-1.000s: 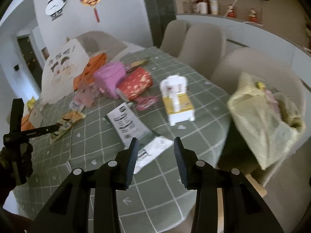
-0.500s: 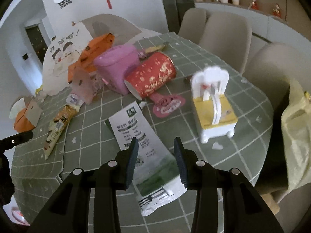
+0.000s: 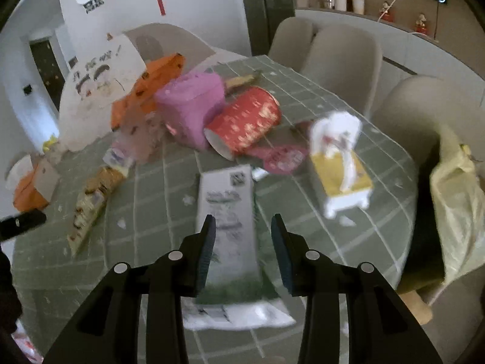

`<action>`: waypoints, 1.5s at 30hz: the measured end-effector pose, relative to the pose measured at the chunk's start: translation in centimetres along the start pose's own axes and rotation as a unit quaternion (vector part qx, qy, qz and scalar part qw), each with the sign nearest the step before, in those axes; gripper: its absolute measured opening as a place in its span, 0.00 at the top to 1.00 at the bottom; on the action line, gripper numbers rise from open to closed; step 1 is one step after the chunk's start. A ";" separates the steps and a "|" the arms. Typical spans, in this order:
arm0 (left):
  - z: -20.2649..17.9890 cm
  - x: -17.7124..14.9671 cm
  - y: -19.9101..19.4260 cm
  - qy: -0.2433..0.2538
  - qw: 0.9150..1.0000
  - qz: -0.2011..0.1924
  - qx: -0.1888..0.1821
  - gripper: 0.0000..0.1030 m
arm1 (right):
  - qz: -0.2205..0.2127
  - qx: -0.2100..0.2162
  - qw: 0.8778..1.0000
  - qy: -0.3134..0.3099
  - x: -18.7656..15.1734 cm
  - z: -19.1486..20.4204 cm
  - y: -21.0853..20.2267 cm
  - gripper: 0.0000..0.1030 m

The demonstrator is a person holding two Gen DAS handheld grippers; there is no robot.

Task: Collect trash
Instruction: 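Grasp the green-white milk carton with the right tool while the left tool grasps the snack wrapper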

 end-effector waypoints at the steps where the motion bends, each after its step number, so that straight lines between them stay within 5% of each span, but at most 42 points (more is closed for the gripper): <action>1: 0.2 0.0 -0.1 0.001 1.000 -0.001 0.002 0.52 | 0.002 0.006 1.000 -0.002 0.3 0.3 0.5 0.65; 6: 1.5 -0.5 -0.3 -0.010 1.000 0.001 0.009 0.51 | 0.035 -0.023 0.999 -0.015 0.8 0.6 2.6 0.60; 13: 2.9 -1.1 0.3 -0.029 0.999 0.013 0.015 0.51 | 0.056 0.025 0.998 0.025 0.6 0.0 4.6 0.48; 26: 2.3 -1.1 1.1 -0.028 0.999 0.019 0.008 0.51 | 0.099 0.073 0.992 0.007 1.3 1.4 3.5 0.49; 31: 2.2 -1.3 1.6 -0.033 0.999 0.027 0.007 0.51 | 0.107 0.048 0.992 -0.037 0.6 2.7 3.0 0.52; 39: 1.0 -0.1 1.5 -0.003 1.000 0.016 0.006 0.51 | 0.066 0.069 0.993 0.068 1.0 0.3 4.4 0.51; 45: 0.7 -0.3 1.7 -0.001 1.000 0.022 0.005 0.51 | 0.093 0.014 0.996 -0.005 1.0 2.9 6.1 0.51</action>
Point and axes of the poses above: each gripper's, at about its wrist camera, not at the fingertips, and y roughly the way its jaws point, z to its left, x to its top, the point moved 1 cm from there along y, roughly the way its jaws point, and after that the axes turned 15 degrees about x, right-handed, at the moved point
